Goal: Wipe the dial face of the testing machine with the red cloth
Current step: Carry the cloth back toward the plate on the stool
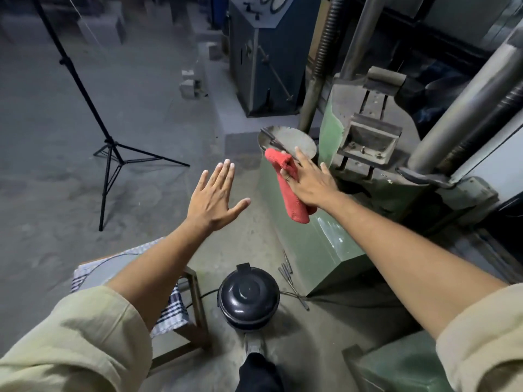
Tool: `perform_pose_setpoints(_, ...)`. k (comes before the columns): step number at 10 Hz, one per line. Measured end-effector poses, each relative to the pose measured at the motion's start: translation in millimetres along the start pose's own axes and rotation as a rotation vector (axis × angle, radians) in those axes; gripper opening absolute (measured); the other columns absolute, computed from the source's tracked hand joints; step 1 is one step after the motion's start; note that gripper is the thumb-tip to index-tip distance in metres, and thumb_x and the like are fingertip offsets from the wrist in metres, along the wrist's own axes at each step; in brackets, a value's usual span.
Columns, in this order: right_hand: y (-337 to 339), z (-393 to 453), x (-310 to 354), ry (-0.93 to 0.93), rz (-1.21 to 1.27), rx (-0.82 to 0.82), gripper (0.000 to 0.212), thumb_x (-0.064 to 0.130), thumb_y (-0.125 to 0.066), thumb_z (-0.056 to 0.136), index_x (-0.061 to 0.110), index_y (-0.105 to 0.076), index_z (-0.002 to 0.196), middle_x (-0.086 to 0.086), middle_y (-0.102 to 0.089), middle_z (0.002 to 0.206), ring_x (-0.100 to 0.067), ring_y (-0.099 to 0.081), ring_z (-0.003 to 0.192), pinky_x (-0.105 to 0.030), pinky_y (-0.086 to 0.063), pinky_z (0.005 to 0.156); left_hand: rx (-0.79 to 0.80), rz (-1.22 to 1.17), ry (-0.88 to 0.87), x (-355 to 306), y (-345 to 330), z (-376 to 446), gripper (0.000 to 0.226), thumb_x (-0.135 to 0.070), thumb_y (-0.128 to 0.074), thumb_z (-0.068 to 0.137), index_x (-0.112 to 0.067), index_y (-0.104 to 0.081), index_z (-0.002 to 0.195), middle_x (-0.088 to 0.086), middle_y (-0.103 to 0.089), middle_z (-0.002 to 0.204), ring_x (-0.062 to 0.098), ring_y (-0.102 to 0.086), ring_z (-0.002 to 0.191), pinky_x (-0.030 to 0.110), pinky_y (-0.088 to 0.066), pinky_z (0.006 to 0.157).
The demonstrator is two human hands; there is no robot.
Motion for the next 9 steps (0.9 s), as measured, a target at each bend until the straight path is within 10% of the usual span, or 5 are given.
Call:
perform_pose_setpoints(3,-207,-57,-20,-0.113,0.017,0.541,0.057,0.062,-0.029,0.105,0.024,-0.06,0.134,-0.016,-0.067,0.138,-0.039,-0.065,0.124,-0.046,-0.048,0.102,0.246,-0.011,0.049,22,-139,-58,0.103,-0.082,-0.015,0.095,-0.015,0.005,0.171,0.003,0.011,0.179,0.017,0.01,0.166,0.043,0.005,0.135)
perform_pose_setpoints(6,-439,-99,-26,-0.079,-0.033,1.092,0.056,0.061,-0.033,0.107,0.029,-0.056,0.146,-0.009,-0.063,0.147,-0.031,-0.06,0.134,-0.042,-0.046,0.108,0.475,0.005,0.139,59,-307,-129,0.104,-0.086,-0.006,0.092,-0.019,0.011,0.17,-0.003,0.018,0.176,0.013,0.02,0.163,0.039,0.014,0.133)
perform_pose_setpoints(9,-494,-41,-26,-0.118,-0.046,0.968,0.078,0.069,-0.037,0.102,0.026,-0.024,0.165,-0.006,-0.021,0.174,-0.027,-0.02,0.16,-0.06,-0.029,0.122,0.575,-0.011,0.242,76,-354,-145,0.105,-0.086,0.001,0.089,-0.019,0.013,0.169,-0.002,0.022,0.175,0.014,0.022,0.162,0.039,0.014,0.133)
Point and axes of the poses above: each hand's wrist, its own z-axis towards the middle knuckle, its own y-axis out of the back of the hand, x = y × z, the point moved 4 cm from there along z, towards the middle knuckle
